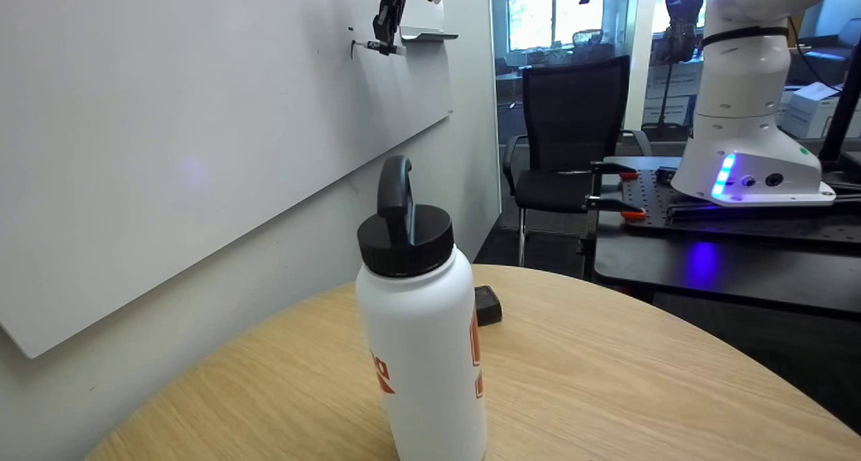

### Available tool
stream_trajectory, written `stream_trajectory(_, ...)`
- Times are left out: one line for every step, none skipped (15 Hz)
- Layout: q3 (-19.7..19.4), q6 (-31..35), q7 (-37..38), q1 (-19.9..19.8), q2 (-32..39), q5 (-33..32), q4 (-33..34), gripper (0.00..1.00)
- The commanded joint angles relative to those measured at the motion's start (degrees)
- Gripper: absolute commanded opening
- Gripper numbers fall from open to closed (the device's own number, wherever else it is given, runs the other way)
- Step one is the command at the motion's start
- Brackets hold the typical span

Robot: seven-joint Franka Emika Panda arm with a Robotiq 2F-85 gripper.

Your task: Use the black marker on the table to write on the whiteboard

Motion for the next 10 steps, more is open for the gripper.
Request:
stream_trajectory(-1.13, -1.83, -0.82, -0.05, -1.13, 0.53, 2.01, 0.05)
stream_trajectory(-1.27, -2.01, -0.6, -0.16, -1.34, 0.36, 2.12, 0.05)
stream_trajectory(-1.45, -2.31, -0.61, -0.29, -1.45, 0.35, 2.32, 0.05)
stream_trajectory(-1.62, -2.61, -0.68, -0.38, -1.46, 0.41, 2.52, 0.05)
stream_trajectory(-1.78, -3.12, -0.69, -0.49, -1.3, 0.38, 2.81, 0.05)
stream_trajectory(-1.94, -3.49, -0.76, -0.56, -1.13, 0.45, 3.03, 0.05)
stream_trajectory(-2.09, -4.04, -0.84, -0.62, -0.81, 0.48, 3.34, 0.05)
stream_trajectory(-2.2, -4.42, -0.85, -0.67, -0.6, 0.55, 3.57, 0.05)
stream_trajectory(-2.31, -4.76, -0.9, -0.71, -0.36, 0.61, 3.81, 0.05)
stream_trajectory(-2.37, -5.08, -1.03, -0.78, -0.15, 0.73, 4.03, 0.05)
